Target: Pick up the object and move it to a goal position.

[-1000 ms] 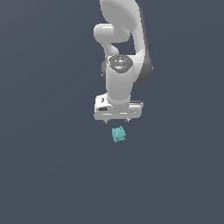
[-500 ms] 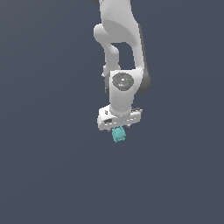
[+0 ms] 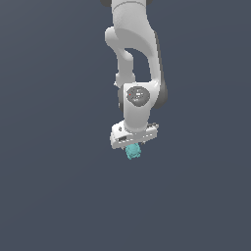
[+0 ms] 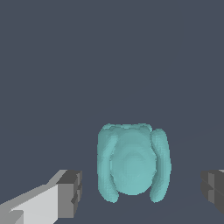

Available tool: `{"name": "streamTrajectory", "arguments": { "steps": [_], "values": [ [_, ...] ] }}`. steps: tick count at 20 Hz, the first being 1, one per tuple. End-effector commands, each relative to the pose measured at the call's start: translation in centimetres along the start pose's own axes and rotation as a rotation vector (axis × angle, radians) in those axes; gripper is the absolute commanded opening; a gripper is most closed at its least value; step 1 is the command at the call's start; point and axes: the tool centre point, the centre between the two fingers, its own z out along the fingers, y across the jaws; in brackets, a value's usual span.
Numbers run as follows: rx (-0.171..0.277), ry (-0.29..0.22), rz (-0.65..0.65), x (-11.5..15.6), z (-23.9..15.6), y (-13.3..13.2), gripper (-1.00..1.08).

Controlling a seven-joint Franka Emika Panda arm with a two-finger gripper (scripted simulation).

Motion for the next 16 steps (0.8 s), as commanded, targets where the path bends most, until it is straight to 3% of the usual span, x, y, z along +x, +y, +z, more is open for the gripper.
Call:
{"name": "streamTrajectory", "arguments": {
  "steps": [1, 14, 15, 16],
  "values": [
    [0.0, 0.0, -0.001, 0.0, 0.5, 0.0, 1.0],
    [0.0, 0.0, -0.005, 0.0, 5.0, 0.0, 1.0],
    [0.0, 0.0, -0.005, 0.0, 5.0, 0.0, -1.0],
    [0.0, 0.0, -0.005, 0.0, 5.0, 0.0, -1.0]
  ]
}}
